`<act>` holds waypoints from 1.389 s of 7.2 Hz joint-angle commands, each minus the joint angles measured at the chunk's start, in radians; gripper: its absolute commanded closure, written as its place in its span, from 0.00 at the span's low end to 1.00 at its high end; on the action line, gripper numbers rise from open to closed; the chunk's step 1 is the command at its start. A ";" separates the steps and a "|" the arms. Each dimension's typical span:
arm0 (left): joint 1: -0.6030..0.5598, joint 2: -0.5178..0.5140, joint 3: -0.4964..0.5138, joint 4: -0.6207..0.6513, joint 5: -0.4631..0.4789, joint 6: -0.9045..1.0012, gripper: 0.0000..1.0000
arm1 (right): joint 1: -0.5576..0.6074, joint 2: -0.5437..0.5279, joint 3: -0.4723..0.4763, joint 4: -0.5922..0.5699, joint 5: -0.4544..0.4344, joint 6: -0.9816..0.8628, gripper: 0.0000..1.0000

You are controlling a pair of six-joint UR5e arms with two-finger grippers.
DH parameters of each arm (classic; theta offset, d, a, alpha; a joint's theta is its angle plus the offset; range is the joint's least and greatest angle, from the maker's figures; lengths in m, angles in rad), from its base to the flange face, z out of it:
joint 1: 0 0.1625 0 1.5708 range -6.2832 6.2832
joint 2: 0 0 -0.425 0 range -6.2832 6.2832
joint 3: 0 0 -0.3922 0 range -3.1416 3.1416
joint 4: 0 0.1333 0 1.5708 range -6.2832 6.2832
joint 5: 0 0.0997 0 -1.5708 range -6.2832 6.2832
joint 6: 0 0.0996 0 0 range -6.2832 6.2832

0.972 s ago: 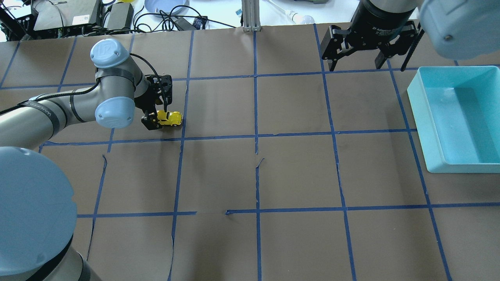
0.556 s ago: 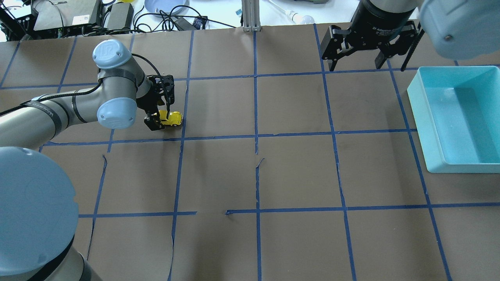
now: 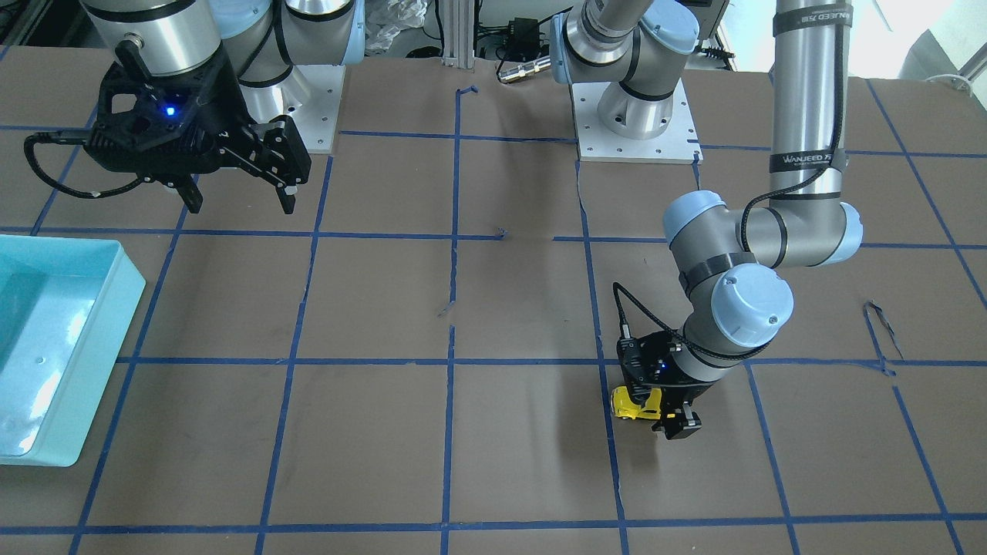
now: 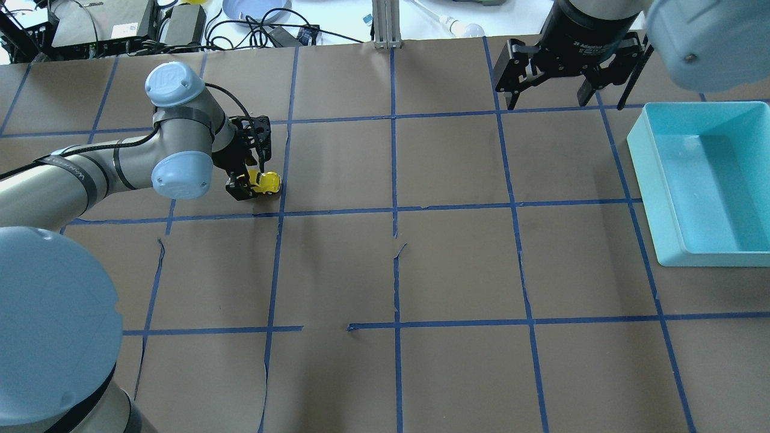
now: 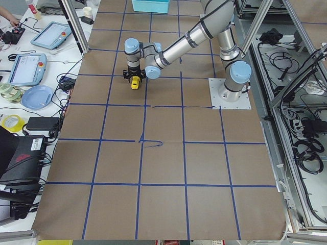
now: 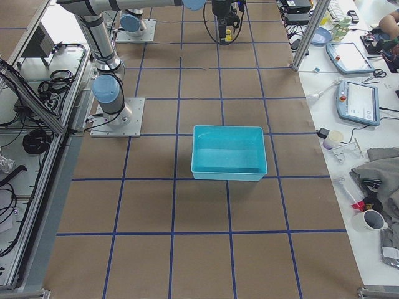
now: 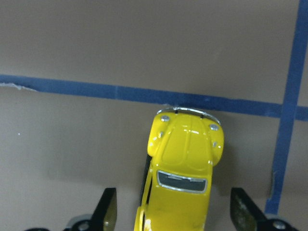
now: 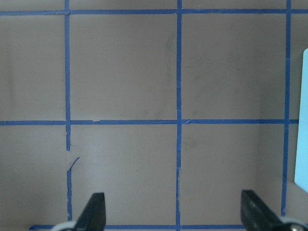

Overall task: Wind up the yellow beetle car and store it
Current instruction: 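Press the held car down onto the table with the left gripper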

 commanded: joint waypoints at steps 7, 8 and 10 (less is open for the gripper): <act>0.007 0.006 0.003 -0.002 0.004 0.016 0.81 | 0.000 0.000 0.000 0.000 0.000 0.001 0.00; 0.010 0.006 -0.001 -0.002 0.007 0.017 0.81 | 0.000 0.000 0.000 0.000 0.000 0.001 0.00; 0.014 0.006 -0.005 0.000 0.004 0.044 0.82 | 0.000 0.000 0.000 0.000 0.000 0.000 0.00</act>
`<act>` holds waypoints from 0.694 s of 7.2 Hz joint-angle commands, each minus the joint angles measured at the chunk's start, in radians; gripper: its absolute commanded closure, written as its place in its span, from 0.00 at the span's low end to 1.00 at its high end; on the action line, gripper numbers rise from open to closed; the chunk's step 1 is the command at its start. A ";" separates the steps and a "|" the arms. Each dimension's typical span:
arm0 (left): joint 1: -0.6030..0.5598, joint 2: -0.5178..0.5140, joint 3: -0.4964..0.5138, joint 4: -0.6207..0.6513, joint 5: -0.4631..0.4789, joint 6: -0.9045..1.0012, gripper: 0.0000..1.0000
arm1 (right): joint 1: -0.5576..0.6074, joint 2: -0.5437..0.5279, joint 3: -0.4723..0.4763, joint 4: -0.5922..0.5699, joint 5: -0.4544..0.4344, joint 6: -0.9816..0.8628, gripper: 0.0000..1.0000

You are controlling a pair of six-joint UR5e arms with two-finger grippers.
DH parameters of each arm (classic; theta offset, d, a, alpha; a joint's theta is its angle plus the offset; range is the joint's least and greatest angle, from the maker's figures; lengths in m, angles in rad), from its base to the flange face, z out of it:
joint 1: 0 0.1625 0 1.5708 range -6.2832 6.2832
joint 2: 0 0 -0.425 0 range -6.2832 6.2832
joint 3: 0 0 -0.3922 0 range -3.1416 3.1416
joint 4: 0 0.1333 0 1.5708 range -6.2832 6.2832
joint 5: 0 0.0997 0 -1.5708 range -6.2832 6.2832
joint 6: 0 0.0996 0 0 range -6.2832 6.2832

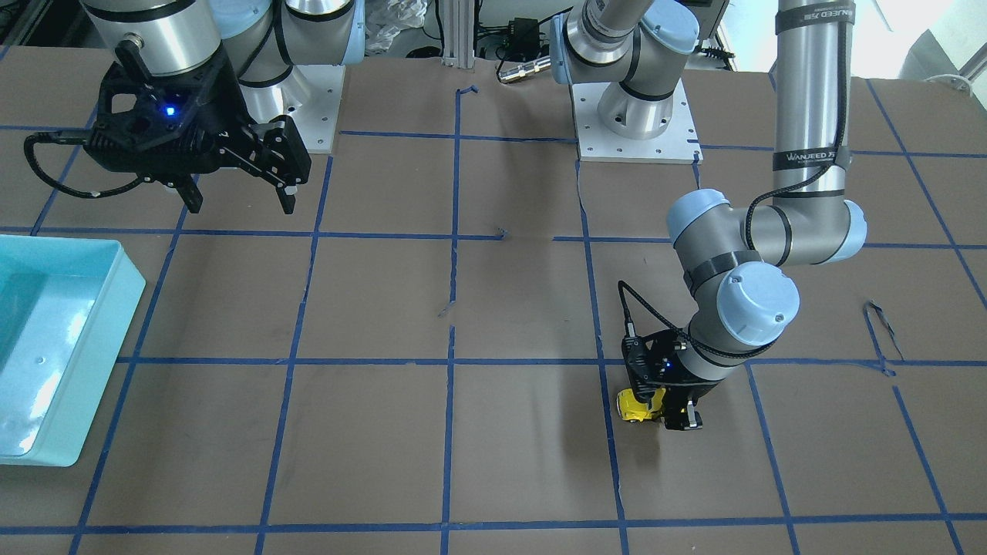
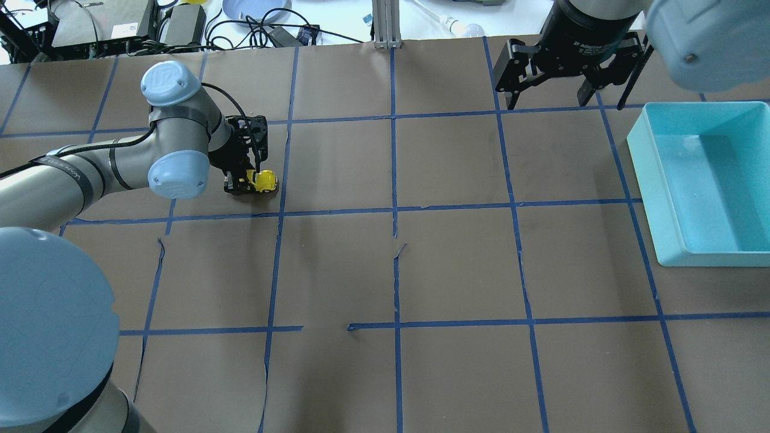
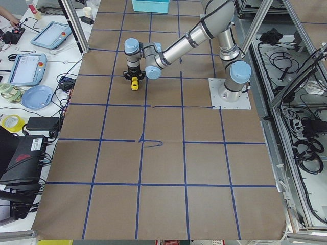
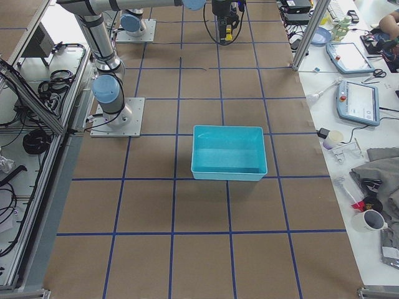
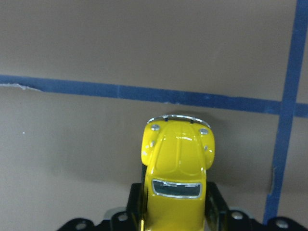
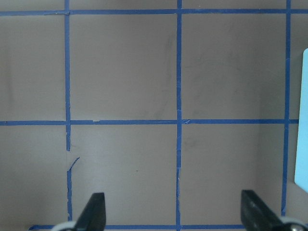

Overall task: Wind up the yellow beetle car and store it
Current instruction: 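Press the held car down onto the table with the left gripper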

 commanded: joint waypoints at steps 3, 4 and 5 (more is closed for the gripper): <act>0.062 0.002 -0.005 0.012 -0.006 0.075 0.87 | 0.000 0.002 0.000 0.000 0.000 0.000 0.00; 0.066 0.000 -0.008 0.012 -0.006 0.078 0.87 | 0.000 0.000 0.000 0.000 0.000 0.000 0.00; 0.067 -0.001 -0.008 0.012 -0.006 0.081 0.88 | 0.000 0.000 0.000 0.000 0.000 0.000 0.00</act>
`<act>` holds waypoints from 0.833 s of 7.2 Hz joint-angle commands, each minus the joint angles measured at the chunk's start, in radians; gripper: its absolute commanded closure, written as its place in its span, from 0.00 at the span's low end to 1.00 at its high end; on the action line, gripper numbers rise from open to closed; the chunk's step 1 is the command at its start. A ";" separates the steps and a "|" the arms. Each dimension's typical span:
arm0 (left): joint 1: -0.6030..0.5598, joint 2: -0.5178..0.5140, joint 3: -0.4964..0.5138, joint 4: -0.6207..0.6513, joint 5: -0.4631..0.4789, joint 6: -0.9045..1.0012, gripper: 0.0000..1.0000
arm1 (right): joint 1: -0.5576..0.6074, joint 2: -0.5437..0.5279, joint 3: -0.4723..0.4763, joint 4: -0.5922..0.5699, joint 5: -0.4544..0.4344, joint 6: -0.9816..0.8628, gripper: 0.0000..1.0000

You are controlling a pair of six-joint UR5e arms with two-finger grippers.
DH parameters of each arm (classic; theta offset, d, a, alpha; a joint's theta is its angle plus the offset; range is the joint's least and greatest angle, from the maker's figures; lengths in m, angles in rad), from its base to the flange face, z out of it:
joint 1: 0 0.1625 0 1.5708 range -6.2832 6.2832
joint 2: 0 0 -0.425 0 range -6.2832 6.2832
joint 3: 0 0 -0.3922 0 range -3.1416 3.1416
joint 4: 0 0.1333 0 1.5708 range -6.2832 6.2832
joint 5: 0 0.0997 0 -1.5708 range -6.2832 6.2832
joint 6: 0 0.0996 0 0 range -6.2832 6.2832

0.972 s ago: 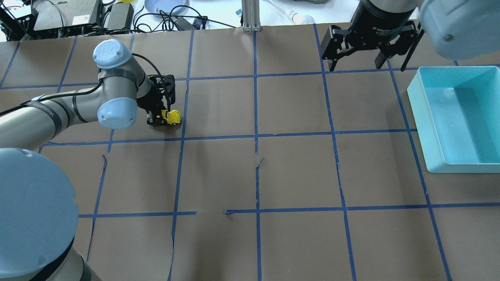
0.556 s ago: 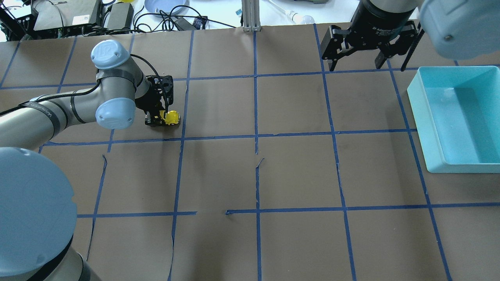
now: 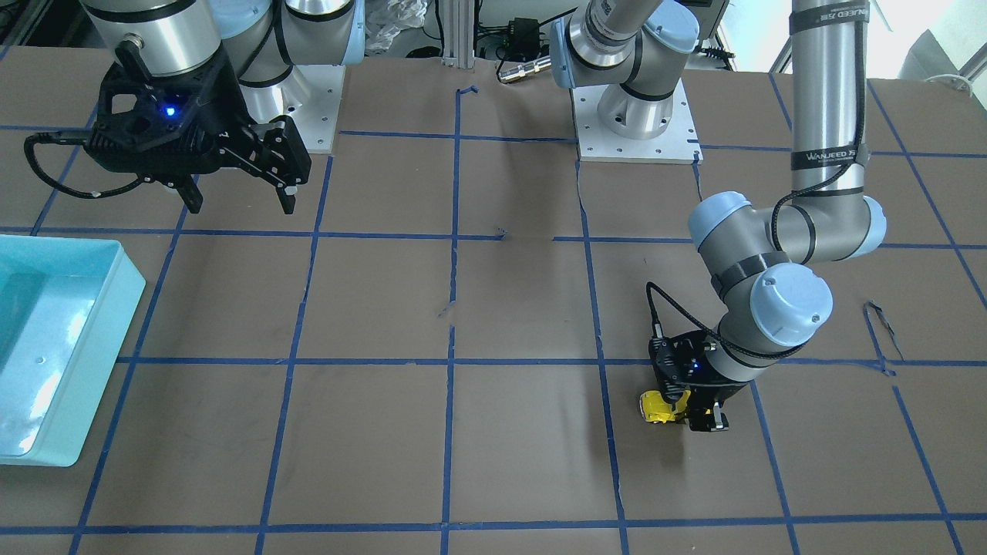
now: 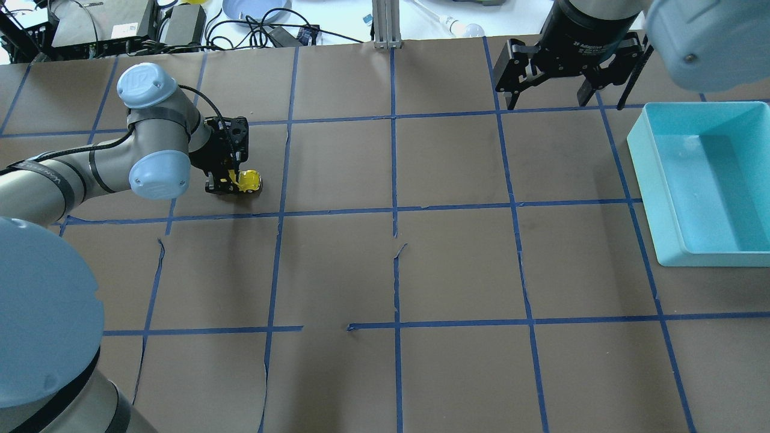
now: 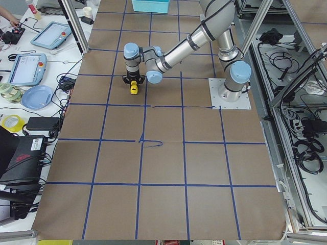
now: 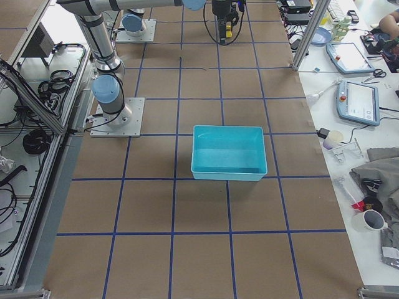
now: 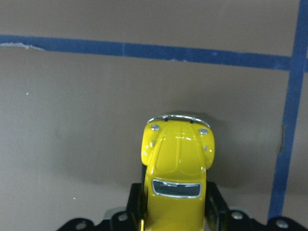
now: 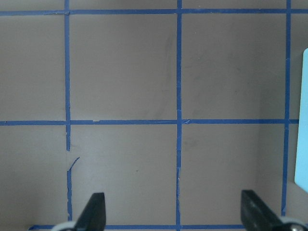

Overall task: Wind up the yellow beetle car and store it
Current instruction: 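Drag the car backward along the table toward the left arm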

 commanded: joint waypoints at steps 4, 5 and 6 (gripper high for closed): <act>0.052 -0.003 -0.004 0.000 -0.036 0.046 0.89 | 0.000 0.000 0.000 0.000 0.000 0.000 0.00; 0.069 -0.003 -0.004 0.000 -0.036 0.072 0.90 | 0.000 0.000 0.000 0.000 0.000 0.000 0.00; 0.087 -0.002 -0.004 0.000 -0.037 0.098 0.89 | 0.000 0.000 0.000 0.000 0.000 0.000 0.00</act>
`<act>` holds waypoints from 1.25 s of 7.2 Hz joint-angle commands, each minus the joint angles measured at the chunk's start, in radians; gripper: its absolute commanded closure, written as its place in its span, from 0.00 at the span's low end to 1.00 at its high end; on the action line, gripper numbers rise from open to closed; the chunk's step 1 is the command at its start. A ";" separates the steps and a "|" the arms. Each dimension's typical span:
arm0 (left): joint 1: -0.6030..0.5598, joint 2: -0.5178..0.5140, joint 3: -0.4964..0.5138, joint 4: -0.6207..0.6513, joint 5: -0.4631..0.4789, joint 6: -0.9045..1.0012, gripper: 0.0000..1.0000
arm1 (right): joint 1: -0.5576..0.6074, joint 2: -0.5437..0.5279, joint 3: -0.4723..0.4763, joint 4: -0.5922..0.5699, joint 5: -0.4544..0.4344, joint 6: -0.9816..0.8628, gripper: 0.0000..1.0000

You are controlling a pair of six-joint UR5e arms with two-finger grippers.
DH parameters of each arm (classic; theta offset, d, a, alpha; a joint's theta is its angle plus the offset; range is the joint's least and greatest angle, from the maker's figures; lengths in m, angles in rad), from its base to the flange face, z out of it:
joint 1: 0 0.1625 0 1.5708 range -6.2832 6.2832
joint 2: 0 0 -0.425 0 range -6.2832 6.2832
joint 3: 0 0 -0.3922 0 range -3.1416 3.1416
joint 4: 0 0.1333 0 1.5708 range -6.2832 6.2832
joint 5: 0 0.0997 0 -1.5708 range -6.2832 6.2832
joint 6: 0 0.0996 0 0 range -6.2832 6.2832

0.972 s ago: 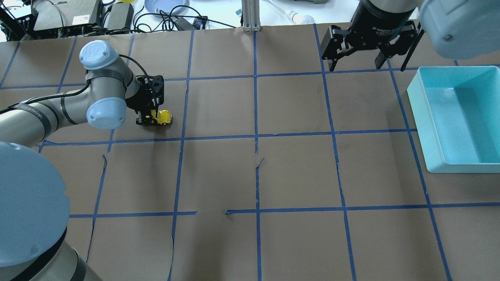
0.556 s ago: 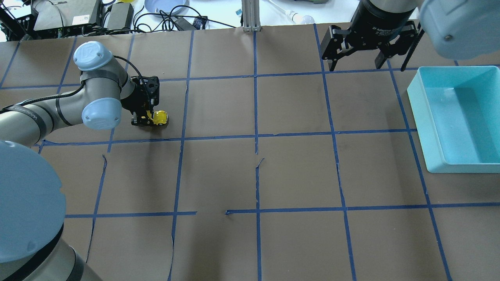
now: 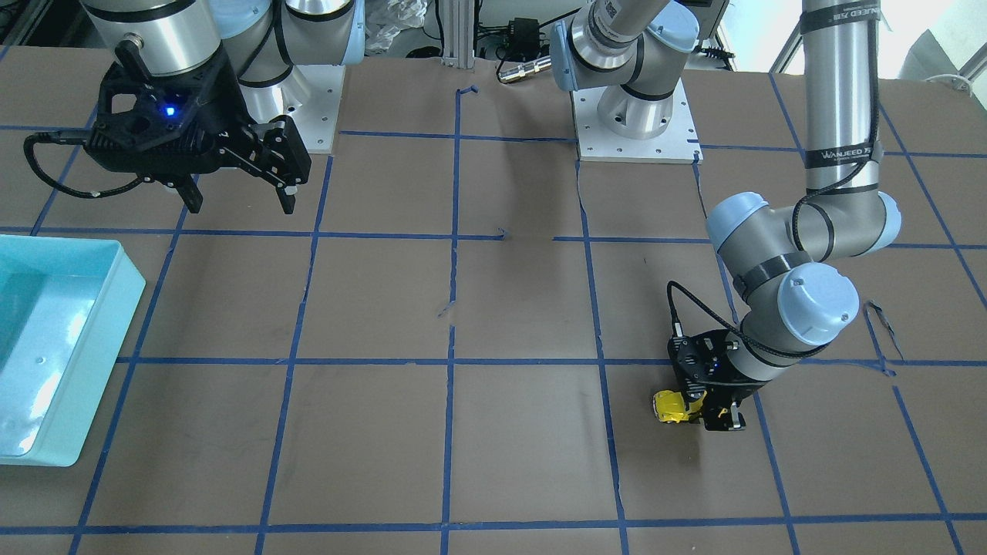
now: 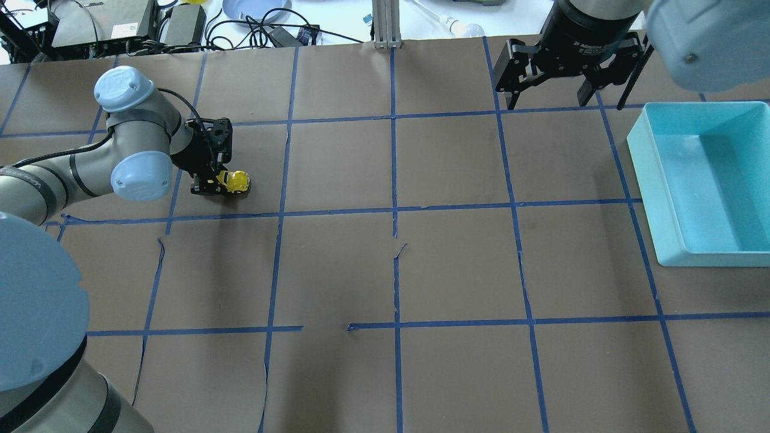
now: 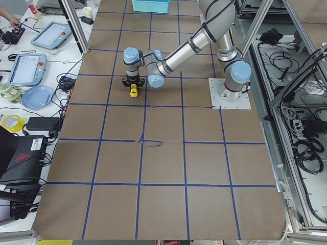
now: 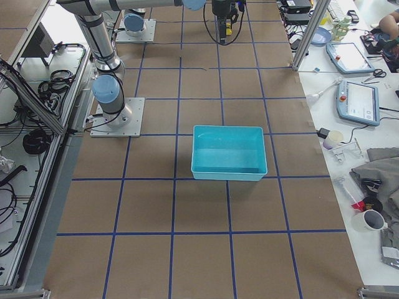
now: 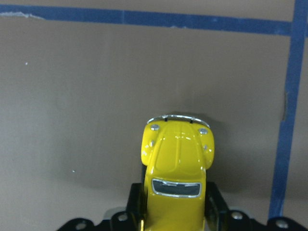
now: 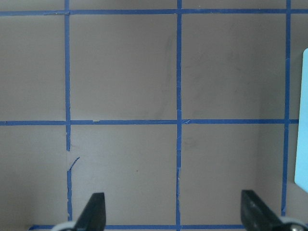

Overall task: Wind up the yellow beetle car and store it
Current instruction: 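Drag the car backward along the table toward the left arm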

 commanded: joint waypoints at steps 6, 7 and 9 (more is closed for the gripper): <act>0.135 0.001 -0.002 -0.001 -0.001 0.133 0.89 | 0.000 0.000 0.000 0.000 0.000 0.000 0.00; 0.144 0.003 -0.002 -0.003 -0.001 0.141 0.89 | 0.000 0.000 0.000 0.000 0.000 0.000 0.00; 0.144 0.007 0.000 -0.011 0.001 0.141 0.46 | 0.000 0.000 0.000 0.000 0.000 0.000 0.00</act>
